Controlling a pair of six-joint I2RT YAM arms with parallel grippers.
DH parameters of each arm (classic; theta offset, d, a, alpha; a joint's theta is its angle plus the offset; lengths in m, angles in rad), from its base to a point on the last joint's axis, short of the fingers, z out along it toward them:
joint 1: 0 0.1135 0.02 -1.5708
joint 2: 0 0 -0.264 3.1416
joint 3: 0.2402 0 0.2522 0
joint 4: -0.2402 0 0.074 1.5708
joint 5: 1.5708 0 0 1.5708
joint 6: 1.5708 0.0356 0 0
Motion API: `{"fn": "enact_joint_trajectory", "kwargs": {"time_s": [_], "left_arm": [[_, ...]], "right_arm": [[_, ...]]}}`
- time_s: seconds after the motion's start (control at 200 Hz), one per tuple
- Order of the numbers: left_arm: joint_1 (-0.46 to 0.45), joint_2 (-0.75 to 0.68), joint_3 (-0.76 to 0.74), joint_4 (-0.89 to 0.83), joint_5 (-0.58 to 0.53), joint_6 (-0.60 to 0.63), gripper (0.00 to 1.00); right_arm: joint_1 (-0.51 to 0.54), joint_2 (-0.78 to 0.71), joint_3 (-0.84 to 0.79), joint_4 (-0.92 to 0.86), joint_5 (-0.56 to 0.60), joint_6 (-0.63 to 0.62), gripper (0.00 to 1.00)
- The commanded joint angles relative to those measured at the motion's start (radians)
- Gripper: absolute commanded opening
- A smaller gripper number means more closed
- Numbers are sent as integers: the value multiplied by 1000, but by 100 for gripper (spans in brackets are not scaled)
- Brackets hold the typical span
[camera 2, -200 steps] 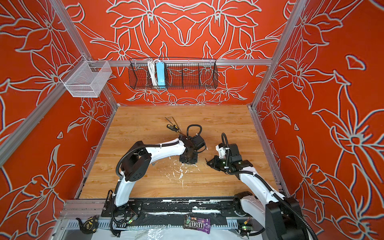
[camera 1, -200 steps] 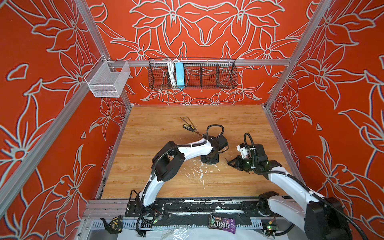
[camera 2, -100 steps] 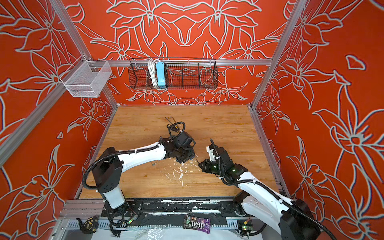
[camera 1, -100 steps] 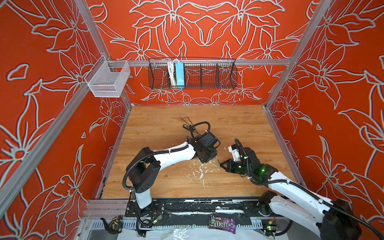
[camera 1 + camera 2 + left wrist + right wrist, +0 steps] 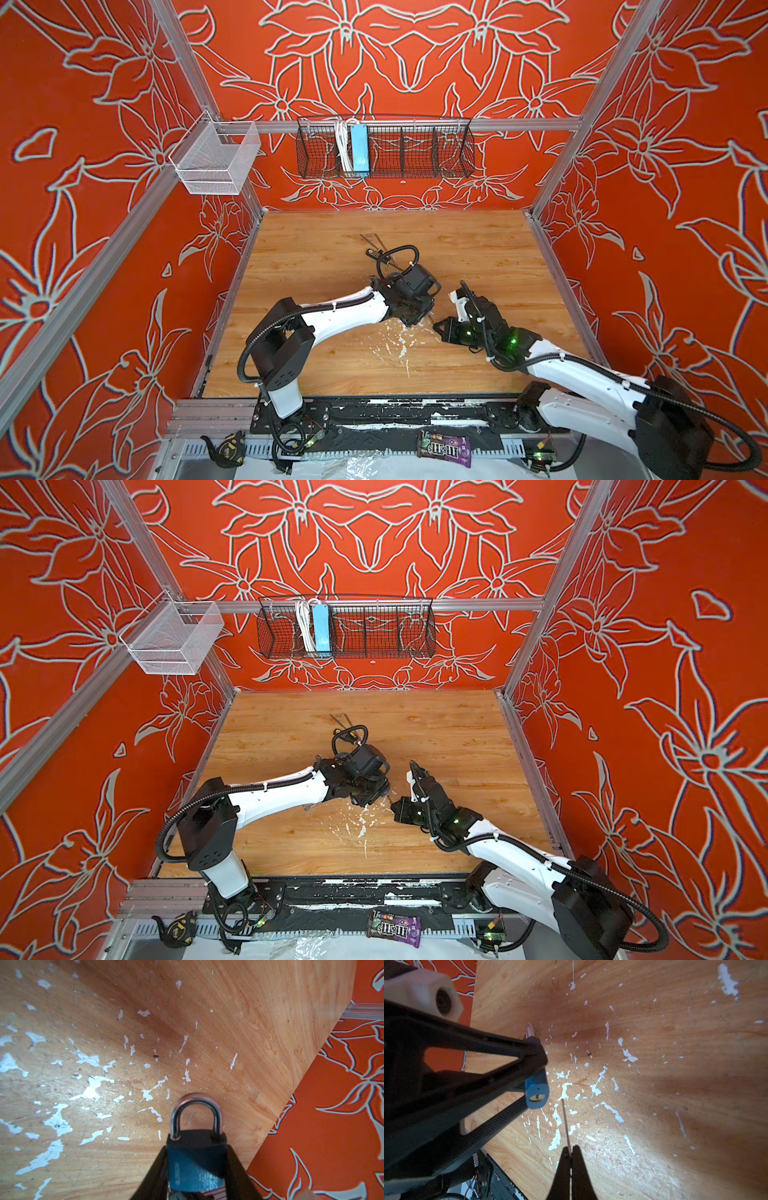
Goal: Unlock with the key
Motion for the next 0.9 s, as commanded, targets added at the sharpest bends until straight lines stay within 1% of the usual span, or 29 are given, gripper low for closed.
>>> {"fn": "enact_joint_trajectory", "kwargs": {"time_s": [0.0, 0.13, 0.345, 0.716, 0.896], "left_arm": [[-7, -34, 17, -19, -35, -17, 0], [-9, -21, 45, -64, -57, -2, 0], [-9, -4, 70, -85, -69, 13, 0], [-9, 14, 95, -118, -75, 35, 0], [-10, 34, 111, -115, -57, 52, 0]], "right_arm": [[10, -2, 32, 31, 37, 18, 0], [19, -6, 45, 21, 34, 8, 0], [30, -5, 62, 13, 32, 4, 0], [31, -21, 71, 2, 40, -5, 0], [33, -33, 74, -15, 53, -16, 0]]}}
